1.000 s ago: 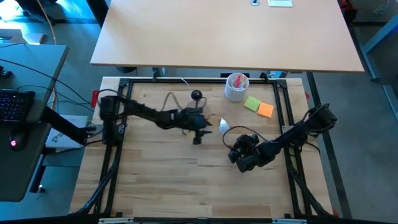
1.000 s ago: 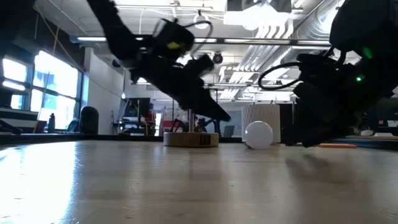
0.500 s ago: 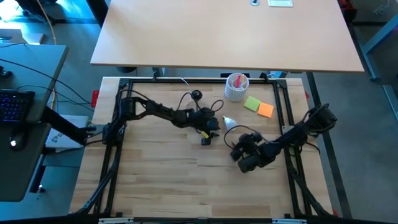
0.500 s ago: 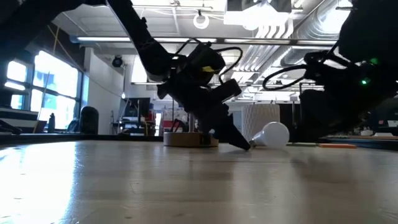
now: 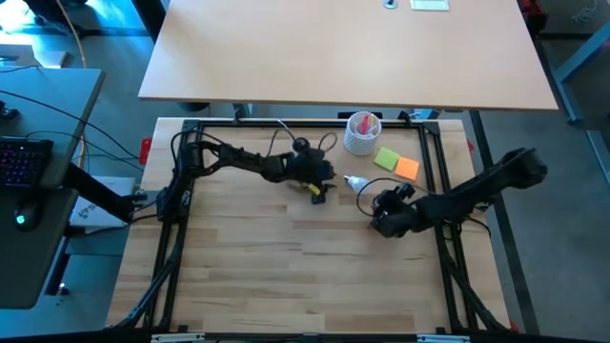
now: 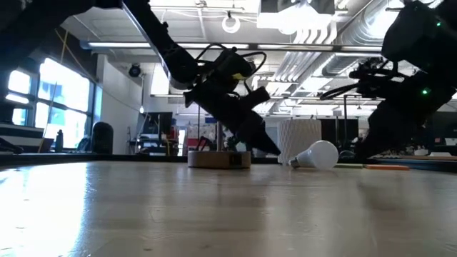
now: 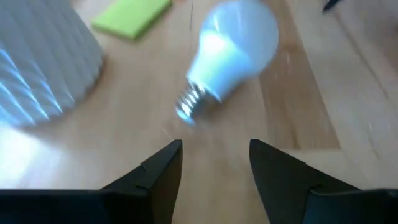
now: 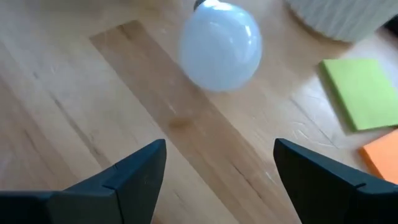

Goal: Screw lightbulb
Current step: Insert the white lightbulb into the desk lamp

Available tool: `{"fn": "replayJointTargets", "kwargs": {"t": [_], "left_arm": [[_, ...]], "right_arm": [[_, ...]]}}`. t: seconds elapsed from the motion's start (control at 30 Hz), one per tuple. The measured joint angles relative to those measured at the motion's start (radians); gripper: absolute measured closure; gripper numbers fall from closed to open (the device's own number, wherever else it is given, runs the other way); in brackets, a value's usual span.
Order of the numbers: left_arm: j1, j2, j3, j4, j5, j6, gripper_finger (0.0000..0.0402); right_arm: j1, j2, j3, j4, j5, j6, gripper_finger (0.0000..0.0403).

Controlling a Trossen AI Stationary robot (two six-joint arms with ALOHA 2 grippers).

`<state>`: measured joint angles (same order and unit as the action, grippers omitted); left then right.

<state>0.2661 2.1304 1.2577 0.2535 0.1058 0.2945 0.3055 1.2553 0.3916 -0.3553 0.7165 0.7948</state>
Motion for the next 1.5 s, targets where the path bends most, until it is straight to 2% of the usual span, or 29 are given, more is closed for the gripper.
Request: {"fn": "replayJointTargets", "kwargs": {"t": [0.07,0.2,0.47,0.6,0.83,1.27,1.5], "left_arm": [[0.025,0.007,0.03,-0.005,0.078,0.032,0.0204],[0.051,0.046,0.095,-0.003,0.152,0.103,0.0183],[0.054,0.103,0.152,0.0,0.177,0.188,0.0176],[0.054,0.134,0.153,0.033,0.186,0.198,0.0176],[0.047,0.187,0.159,0.061,0.211,0.209,0.0176],[0.032,0.199,0.16,0.058,0.211,0.213,0.0176],[0.027,0.2,0.159,0.063,0.211,0.208,0.0176]], "right_arm": [[-0.045,-0.067,-0.054,0.087,-0.041,-0.084,0.0105],[-0.138,-0.154,-0.15,0.258,-0.07,-0.196,0.0105],[-0.283,-0.171,-0.244,0.548,-0.211,-0.379,0.0105],[-0.333,-0.155,-0.244,0.554,-0.232,-0.429,0.0105],[-0.38,-0.121,-0.242,0.657,-0.332,-0.454,0.0105],[-0.38,0.04,-0.242,0.878,-0.352,-0.463,0.0105],[-0.38,0.141,-0.242,0.926,-0.361,-0.446,0.0096]]}}
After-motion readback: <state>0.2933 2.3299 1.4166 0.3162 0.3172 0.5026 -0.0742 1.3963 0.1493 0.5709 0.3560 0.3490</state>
